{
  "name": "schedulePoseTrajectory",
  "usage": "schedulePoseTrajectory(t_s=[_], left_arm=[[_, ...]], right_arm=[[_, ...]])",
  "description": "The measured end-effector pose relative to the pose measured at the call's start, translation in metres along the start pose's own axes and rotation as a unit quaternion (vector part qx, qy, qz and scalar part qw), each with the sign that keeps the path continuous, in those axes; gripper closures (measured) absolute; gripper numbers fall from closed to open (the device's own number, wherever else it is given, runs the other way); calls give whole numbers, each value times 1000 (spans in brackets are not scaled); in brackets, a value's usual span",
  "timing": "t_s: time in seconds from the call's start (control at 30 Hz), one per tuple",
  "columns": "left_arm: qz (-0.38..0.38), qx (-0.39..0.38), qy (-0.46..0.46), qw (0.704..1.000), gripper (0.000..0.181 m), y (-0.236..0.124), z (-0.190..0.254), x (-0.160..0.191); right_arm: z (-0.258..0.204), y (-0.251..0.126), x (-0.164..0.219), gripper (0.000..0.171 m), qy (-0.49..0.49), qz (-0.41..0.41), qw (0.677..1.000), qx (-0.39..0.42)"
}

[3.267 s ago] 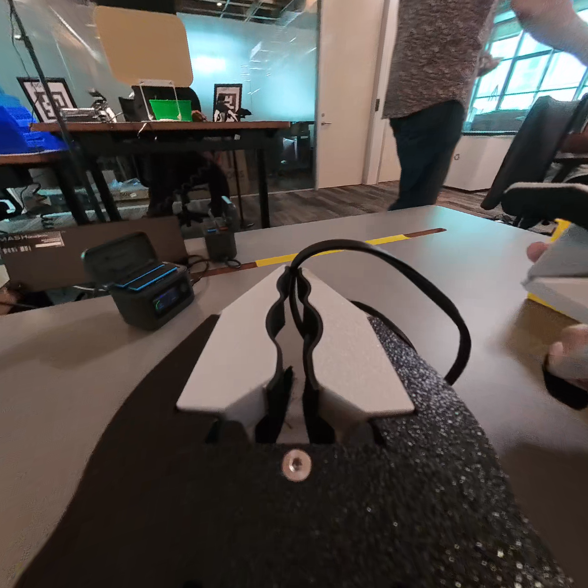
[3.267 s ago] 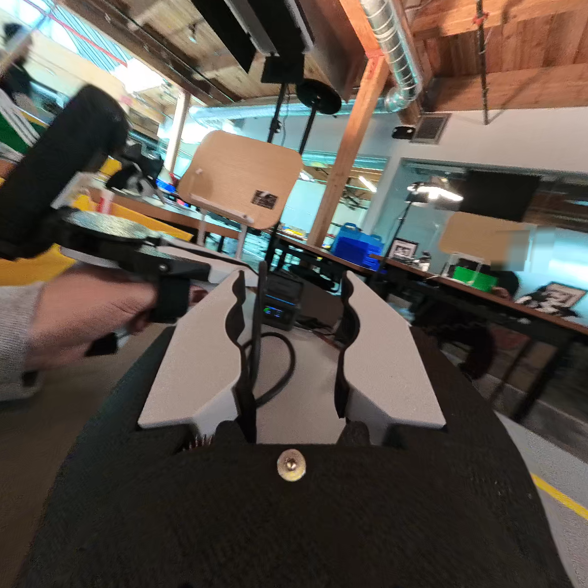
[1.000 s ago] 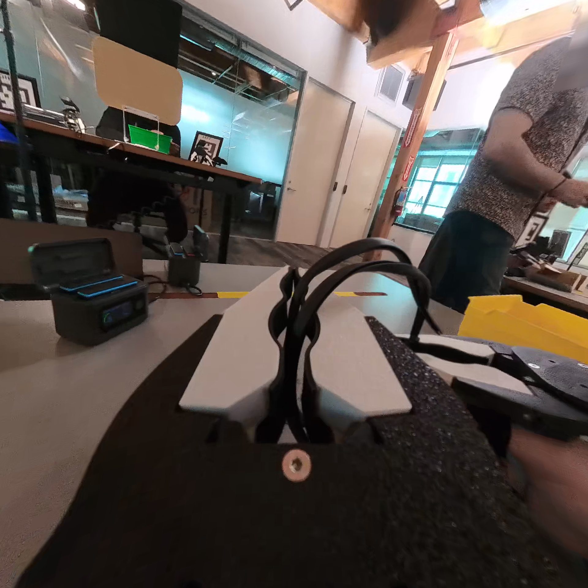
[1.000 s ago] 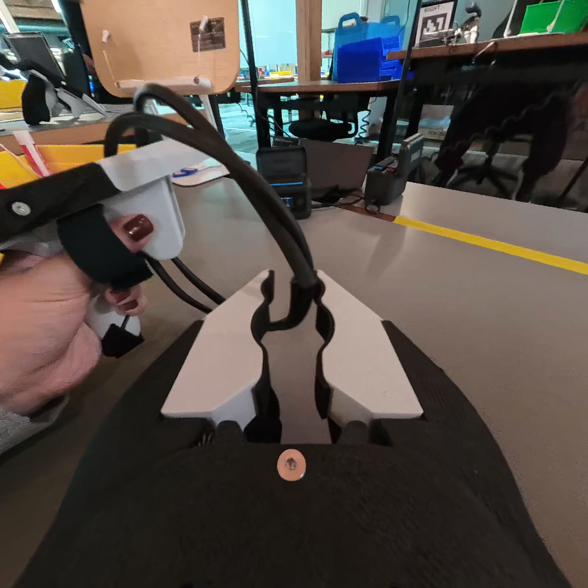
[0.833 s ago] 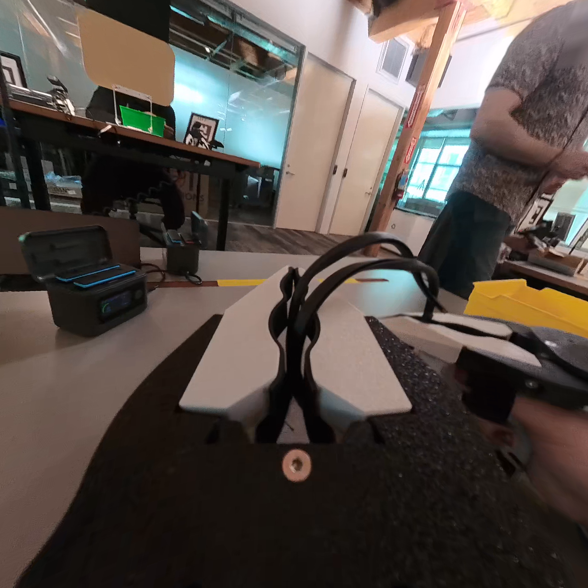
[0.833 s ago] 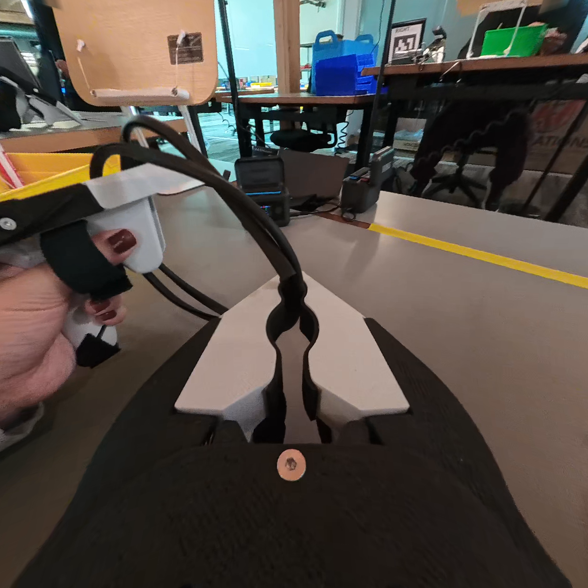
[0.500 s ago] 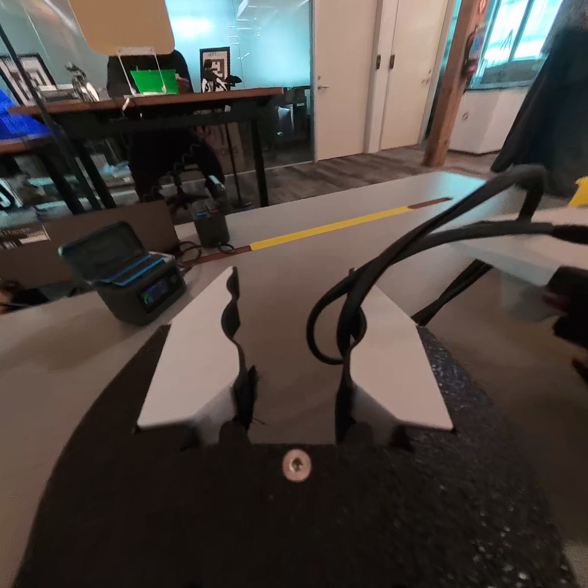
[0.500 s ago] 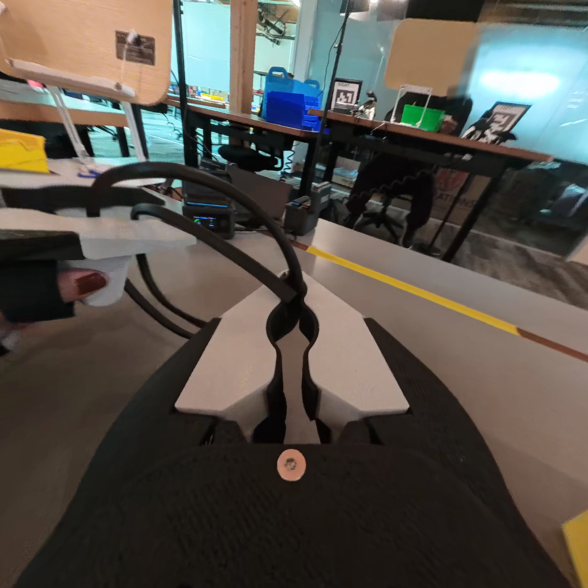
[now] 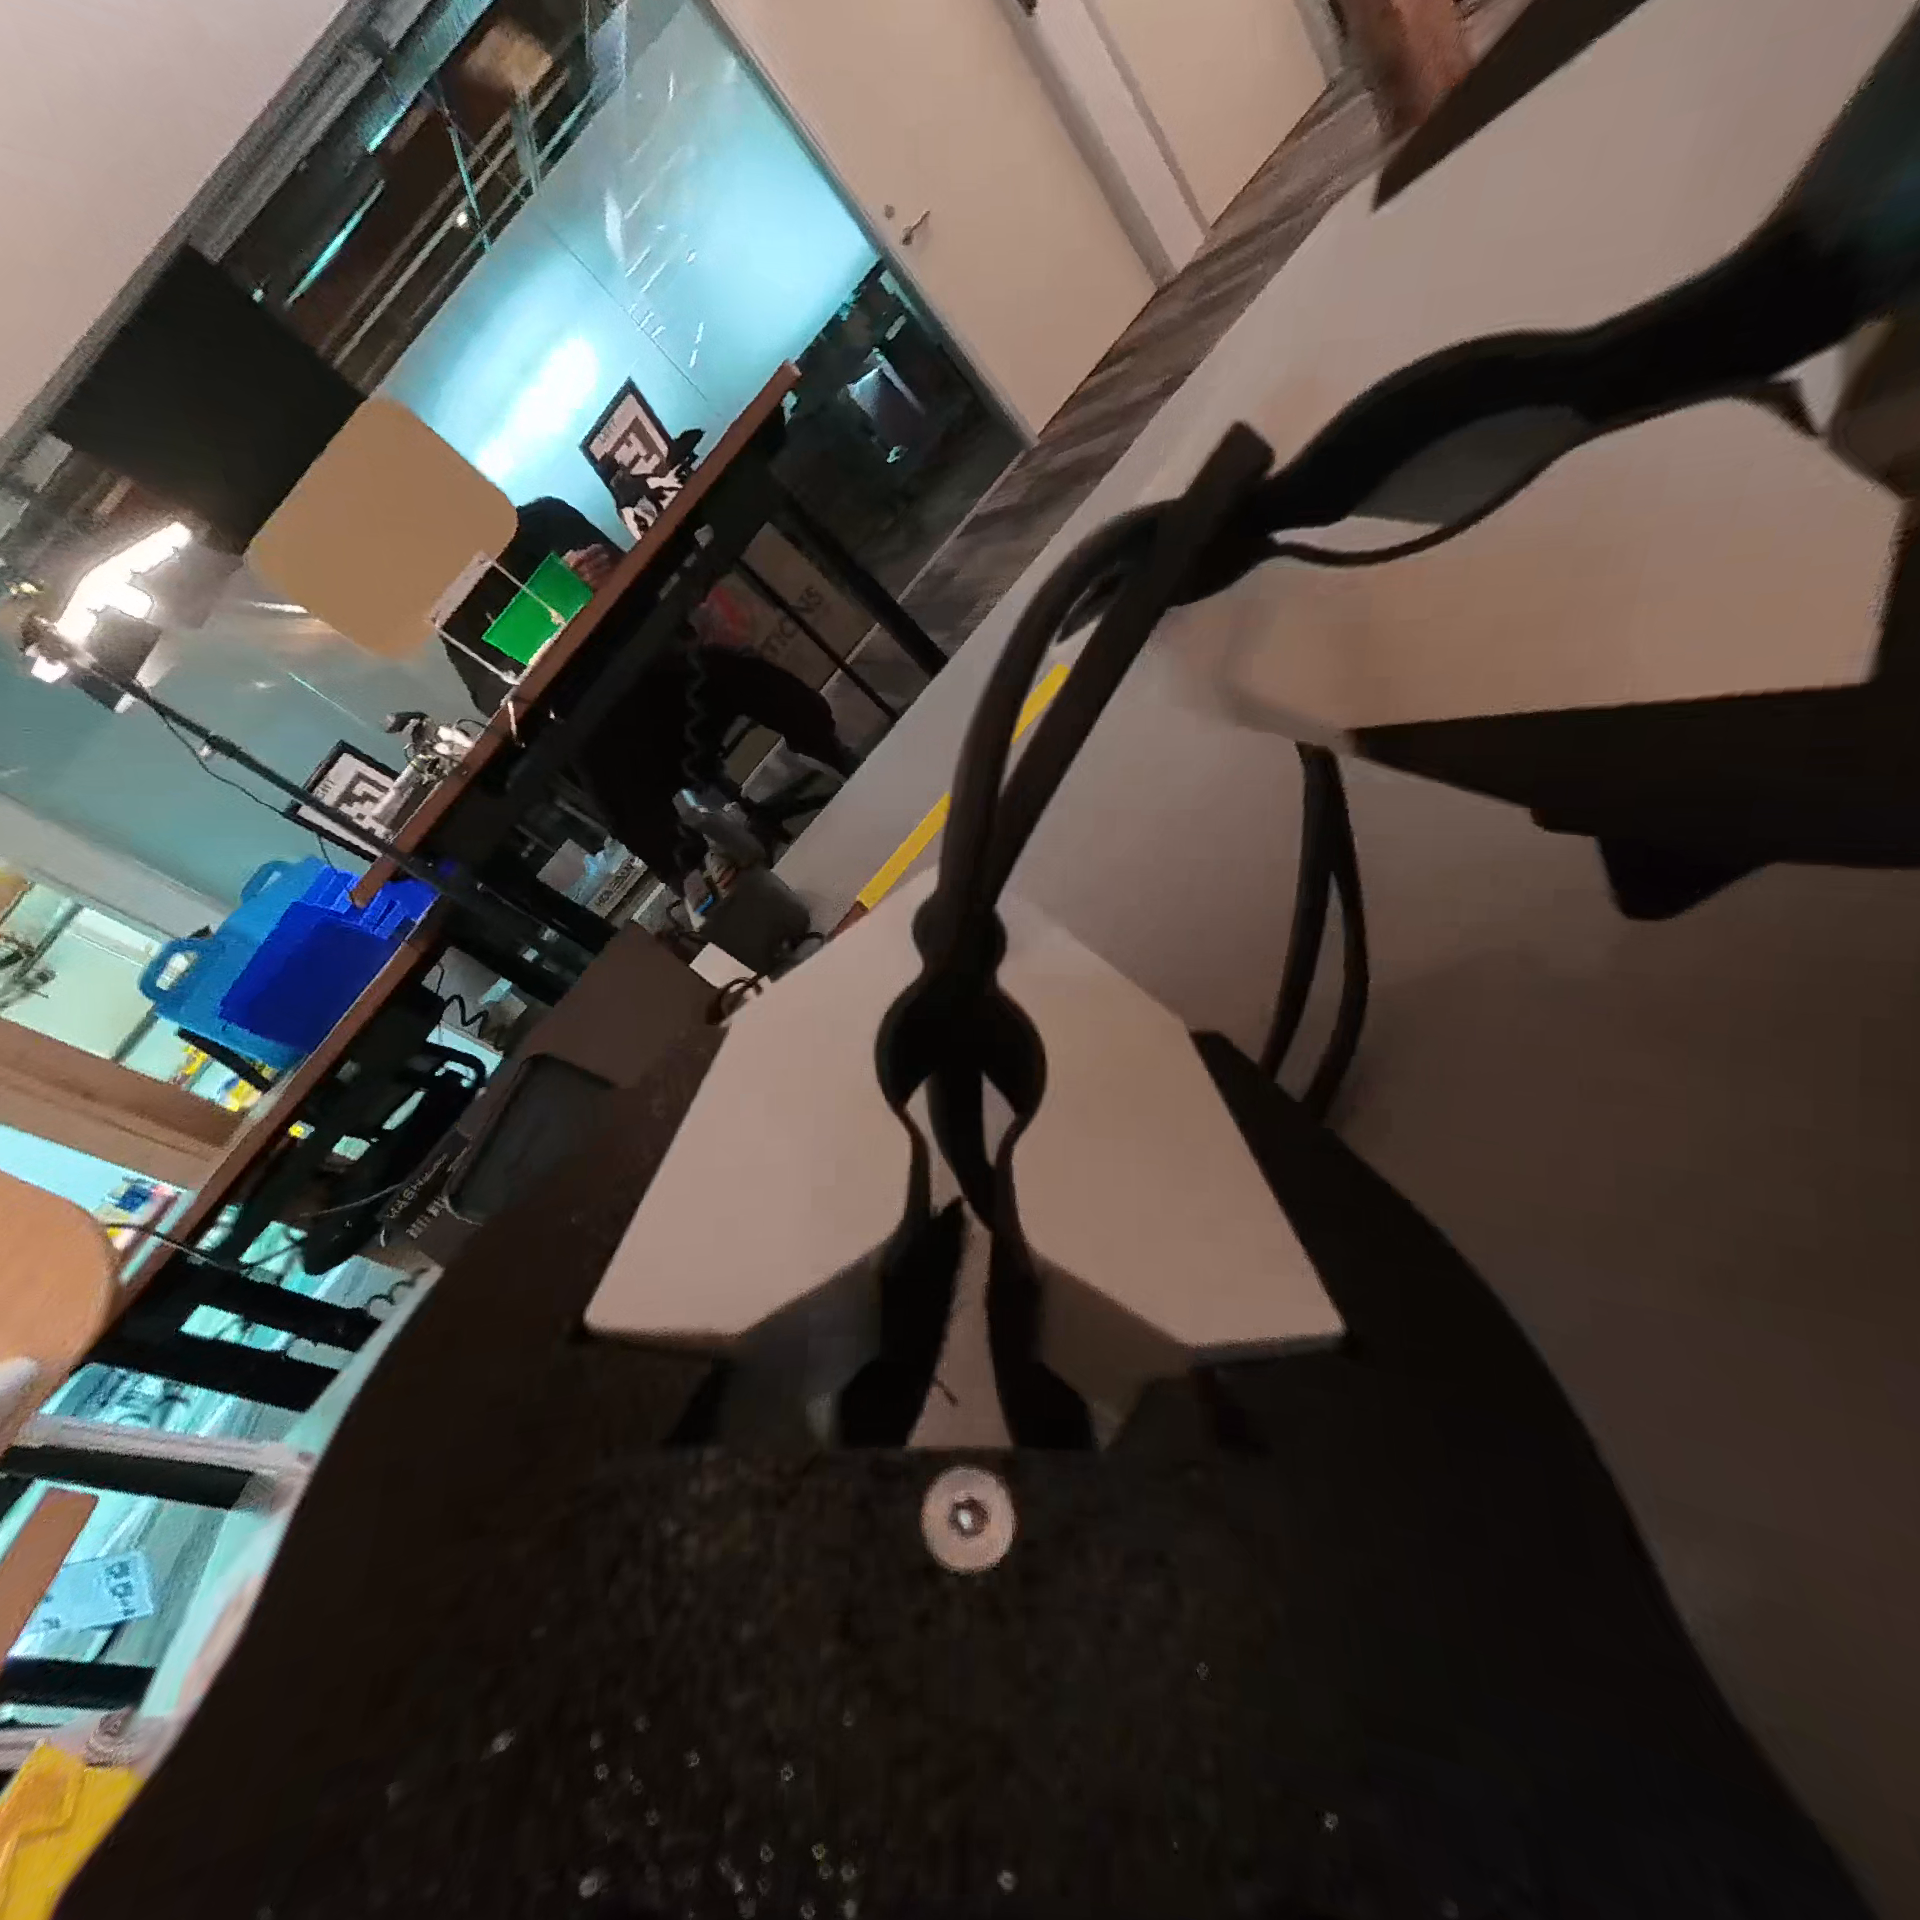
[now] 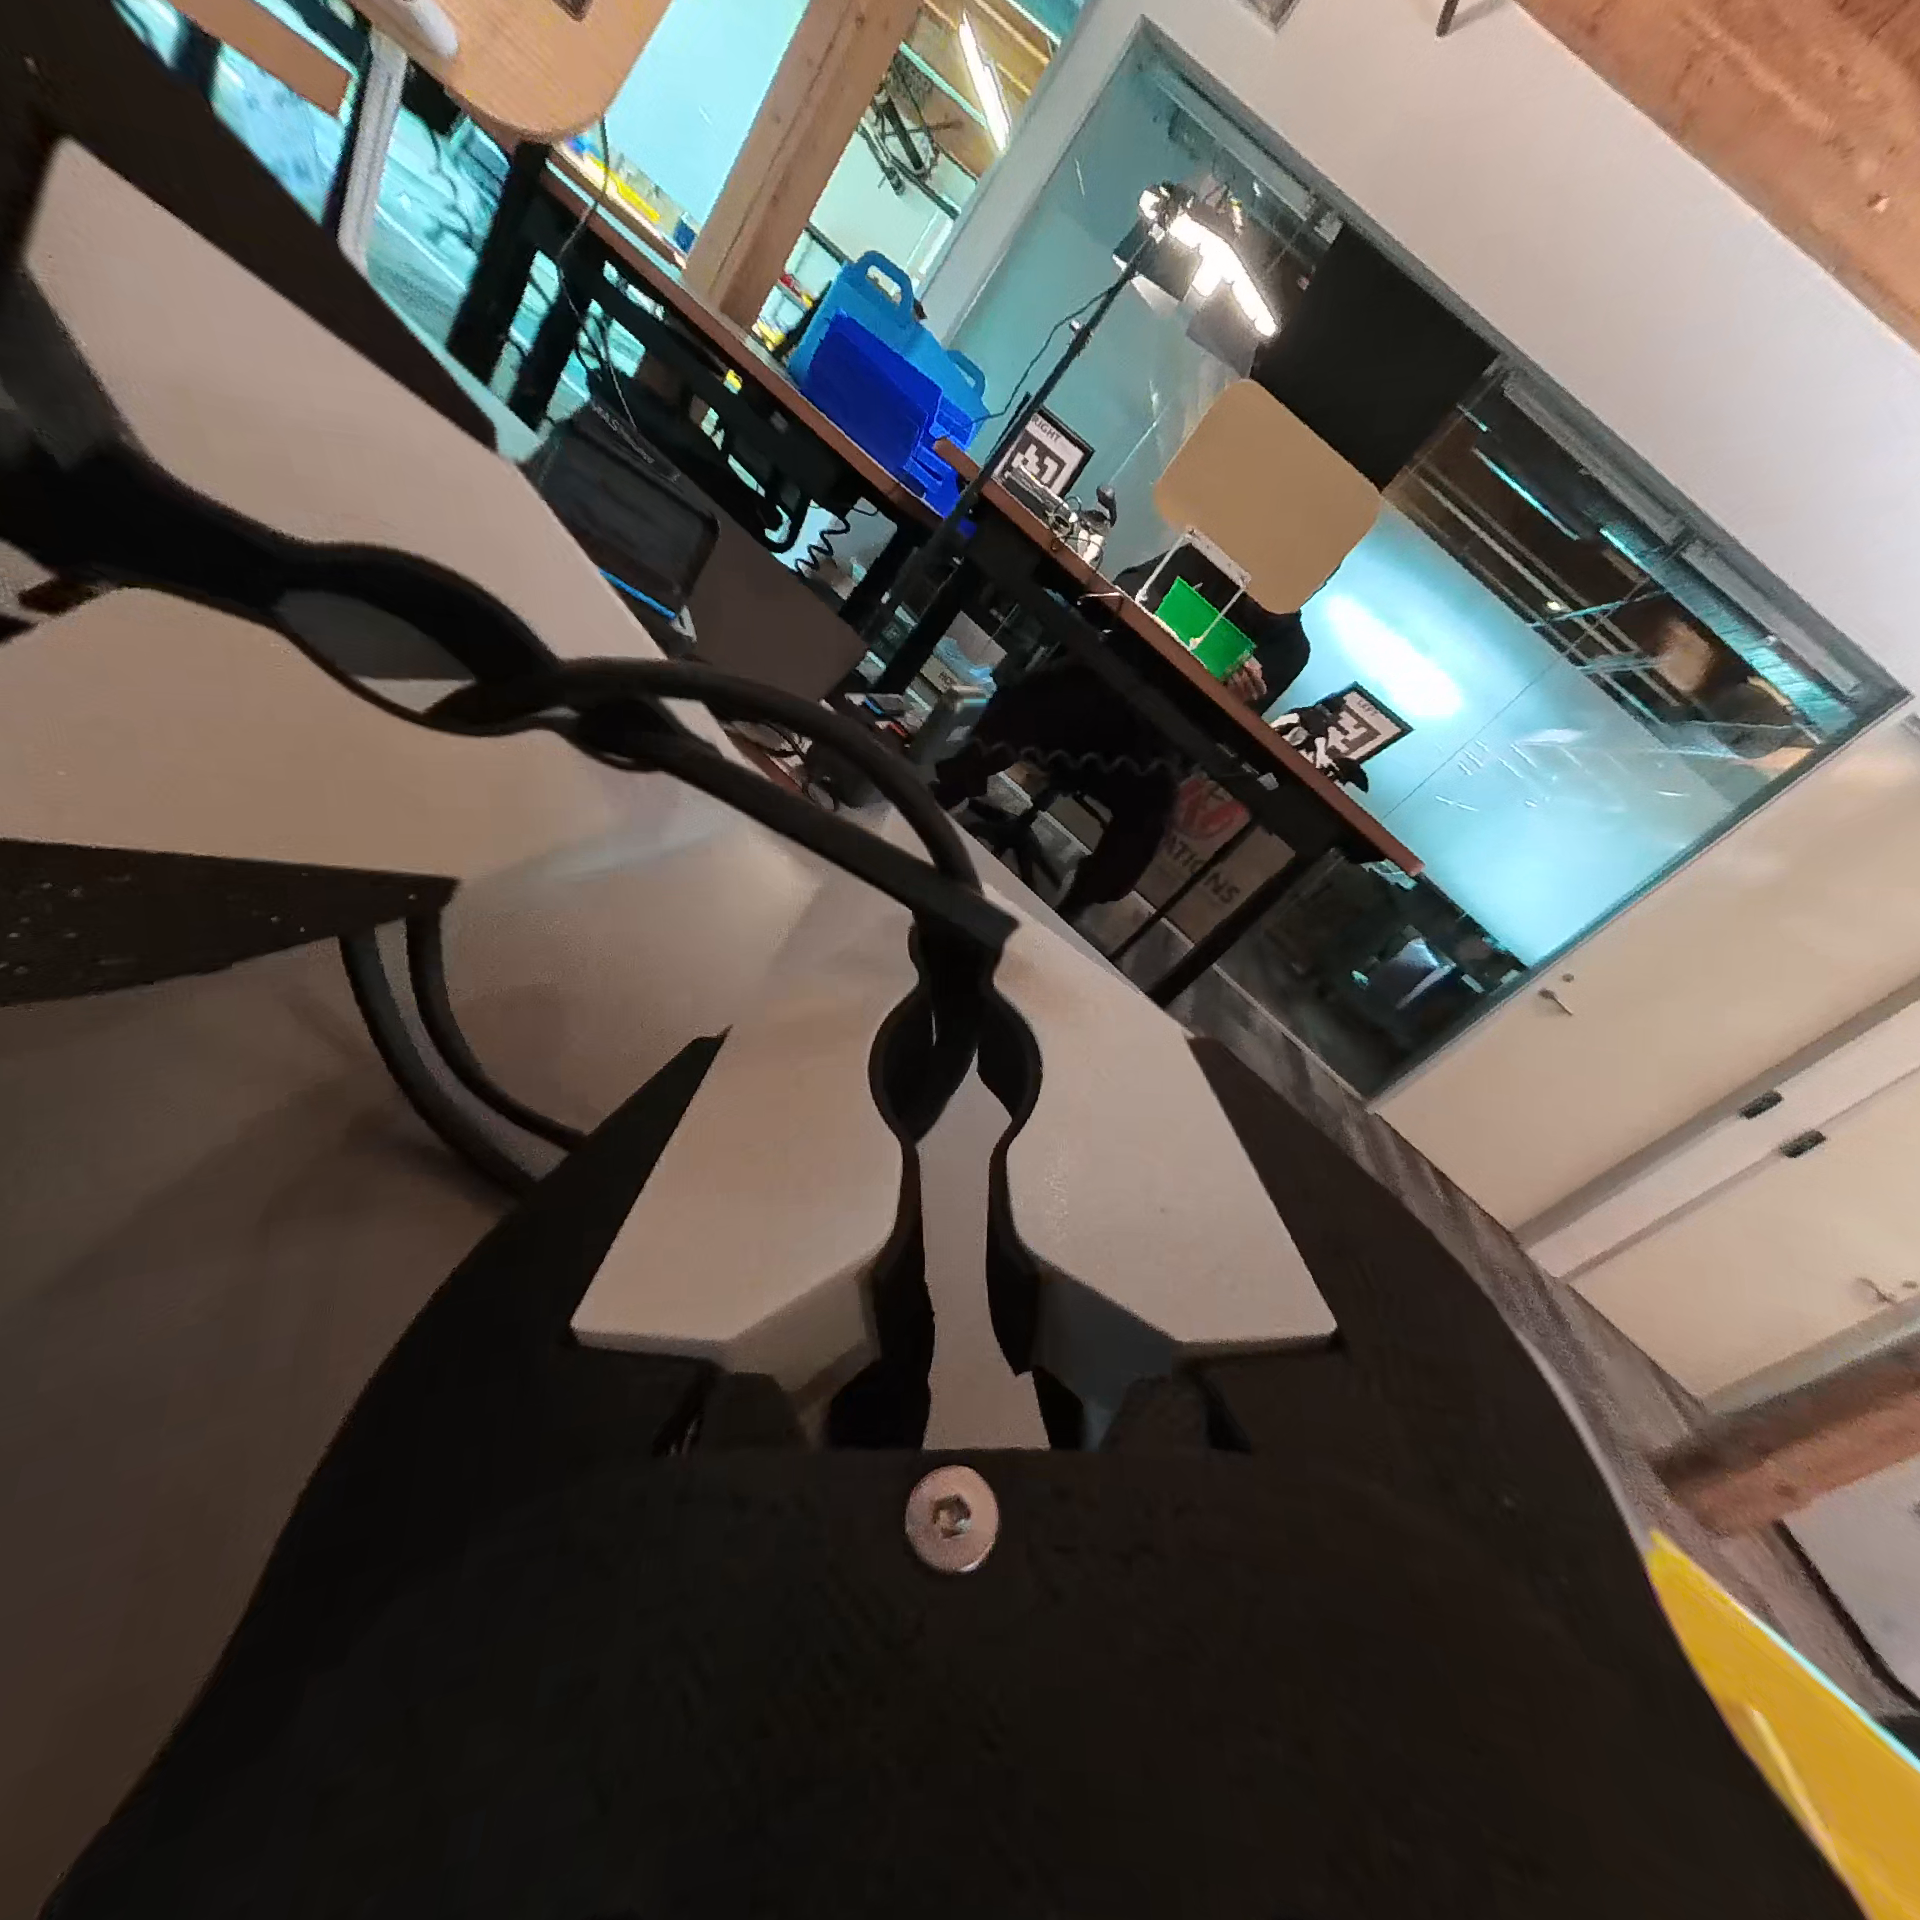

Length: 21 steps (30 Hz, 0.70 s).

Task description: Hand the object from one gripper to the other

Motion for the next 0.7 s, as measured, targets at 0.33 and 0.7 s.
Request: schedulePoseTrajectory(t_s=[0.33, 0.7], left_arm=[[61, -27, -244, 967, 181, -9, -38, 15], [210, 40, -477, 853, 181, -19, -58, 16]], right_arm=[[-8, 2, 0, 118, 237, 15, 963, -129], [-23, 7, 11, 119, 353, -28, 914, -201]])
Point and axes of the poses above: each gripper's, where its closed fingertips meet, y out along the fingers, x out of its underside, z = x × y across the jaws, the point moved 2 cm from there along -y, back along the fingers, and after that the axes turned 10 degrees about y, right-handed, at the moved point
